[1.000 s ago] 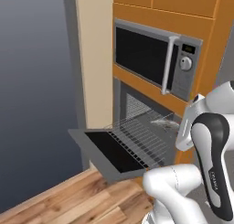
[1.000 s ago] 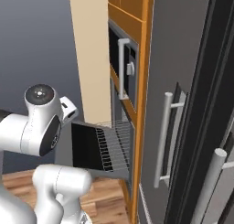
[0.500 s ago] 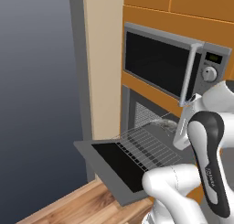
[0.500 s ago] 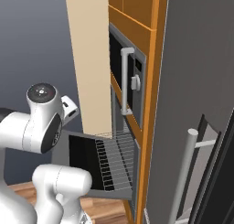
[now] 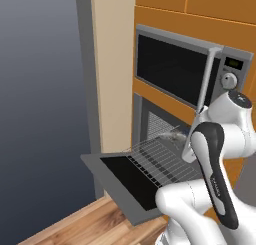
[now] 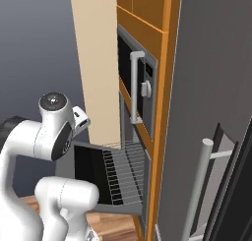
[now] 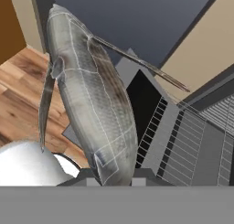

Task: Place the fish on the bottom rack of the oven, and slide the tray back inside. Close the oven door.

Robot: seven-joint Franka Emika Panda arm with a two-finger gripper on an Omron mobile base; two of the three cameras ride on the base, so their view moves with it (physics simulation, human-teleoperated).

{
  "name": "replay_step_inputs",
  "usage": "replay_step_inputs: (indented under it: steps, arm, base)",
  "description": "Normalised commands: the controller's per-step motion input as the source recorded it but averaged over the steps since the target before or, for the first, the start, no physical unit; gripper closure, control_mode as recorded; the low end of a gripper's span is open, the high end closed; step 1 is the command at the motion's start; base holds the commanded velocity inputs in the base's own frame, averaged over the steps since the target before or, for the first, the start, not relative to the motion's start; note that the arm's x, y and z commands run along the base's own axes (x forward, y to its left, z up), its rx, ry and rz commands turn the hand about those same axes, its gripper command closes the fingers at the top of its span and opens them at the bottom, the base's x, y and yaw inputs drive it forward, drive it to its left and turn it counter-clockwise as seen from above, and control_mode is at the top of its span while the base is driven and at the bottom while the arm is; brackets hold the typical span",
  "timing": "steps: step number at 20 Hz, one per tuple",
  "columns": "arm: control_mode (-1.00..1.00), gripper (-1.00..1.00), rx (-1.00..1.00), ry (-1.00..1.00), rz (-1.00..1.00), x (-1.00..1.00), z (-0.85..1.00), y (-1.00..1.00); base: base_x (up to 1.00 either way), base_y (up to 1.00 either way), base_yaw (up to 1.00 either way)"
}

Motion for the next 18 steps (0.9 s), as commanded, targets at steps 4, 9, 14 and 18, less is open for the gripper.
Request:
replay_step_inputs:
  steps: [4,9,14,18]
  arm:
    - [-1.0,1.0,-0.07,0.02,-0.06,0.23,-0.55,0.0]
    - [-1.0,1.0,-0.06,0.0,-0.1,0.2,-0.54,-0.03]
    - [-1.0,1.0,-0.05,0.0,-0.1,0.22,-0.52,-0.08]
    - [-1.0,1.0,-0.02,0.0,-0.1,0.21,-0.42,-0.11]
  base:
    - [0.0,0.0,0.0]
    - [0.0,0.0,0.0]
    - [0.0,0.0,0.0]
    - [0.0,0.0,0.0]
